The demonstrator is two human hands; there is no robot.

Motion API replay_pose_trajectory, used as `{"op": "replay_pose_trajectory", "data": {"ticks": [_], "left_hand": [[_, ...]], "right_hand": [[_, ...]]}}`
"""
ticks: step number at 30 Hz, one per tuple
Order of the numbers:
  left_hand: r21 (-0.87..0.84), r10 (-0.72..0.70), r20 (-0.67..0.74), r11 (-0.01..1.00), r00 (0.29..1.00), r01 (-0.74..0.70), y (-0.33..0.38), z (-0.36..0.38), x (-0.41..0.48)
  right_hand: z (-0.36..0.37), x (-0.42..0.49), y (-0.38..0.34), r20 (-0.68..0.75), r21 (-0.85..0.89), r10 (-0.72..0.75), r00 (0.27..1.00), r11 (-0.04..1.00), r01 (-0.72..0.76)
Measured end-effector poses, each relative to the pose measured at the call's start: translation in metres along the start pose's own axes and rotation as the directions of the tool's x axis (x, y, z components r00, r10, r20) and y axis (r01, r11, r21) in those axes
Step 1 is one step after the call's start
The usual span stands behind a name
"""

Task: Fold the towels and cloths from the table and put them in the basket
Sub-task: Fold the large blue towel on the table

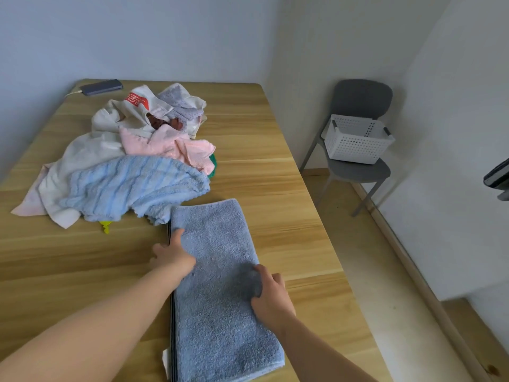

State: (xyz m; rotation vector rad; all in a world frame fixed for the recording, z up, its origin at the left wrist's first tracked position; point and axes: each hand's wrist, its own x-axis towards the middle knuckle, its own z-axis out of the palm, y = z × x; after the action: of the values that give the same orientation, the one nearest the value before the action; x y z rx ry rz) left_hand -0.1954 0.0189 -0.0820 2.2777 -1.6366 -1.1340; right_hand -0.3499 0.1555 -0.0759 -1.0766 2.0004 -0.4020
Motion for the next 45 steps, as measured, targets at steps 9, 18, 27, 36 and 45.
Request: {"op": "replay_pose_trajectory", "data": {"ticks": [9,18,27,36,45], "left_hand": [[-0.197,0.352,0.162,0.927,0.922,-0.319,0.019,0.025,-0.026],[0.013,0.096,0.212,0.995,0.973,-0.101,-0.003,0.034,-0.062],[-0.344,-0.015,0.318,0.930,0.948,0.131,0.002,0.030,-0.060],[-0.457,-0.018,0.350,0.870,0.937,0.187,0.004,0.038,-0.023],[-0.672,0.335,0.223,0.733,0.915,-0.105,0.083,-0.042,-0.045]], "right_hand": [[-0.024,-0.008,0.042,-0.196,0.192,0.177,0.964,0.971,-0.140],[-0.031,-0.026,0.053,-0.051,0.208,0.251,0.967,0.949,-0.236],[-0.037,-0.021,0.047,-0.098,0.389,0.319,0.943,0.884,-0.259],[-0.046,0.016,0.026,0.079,0.672,0.391,0.917,0.659,-0.339],[-0.120,0.016,-0.024,-0.113,0.839,0.188,0.976,0.544,-0.008]]}}
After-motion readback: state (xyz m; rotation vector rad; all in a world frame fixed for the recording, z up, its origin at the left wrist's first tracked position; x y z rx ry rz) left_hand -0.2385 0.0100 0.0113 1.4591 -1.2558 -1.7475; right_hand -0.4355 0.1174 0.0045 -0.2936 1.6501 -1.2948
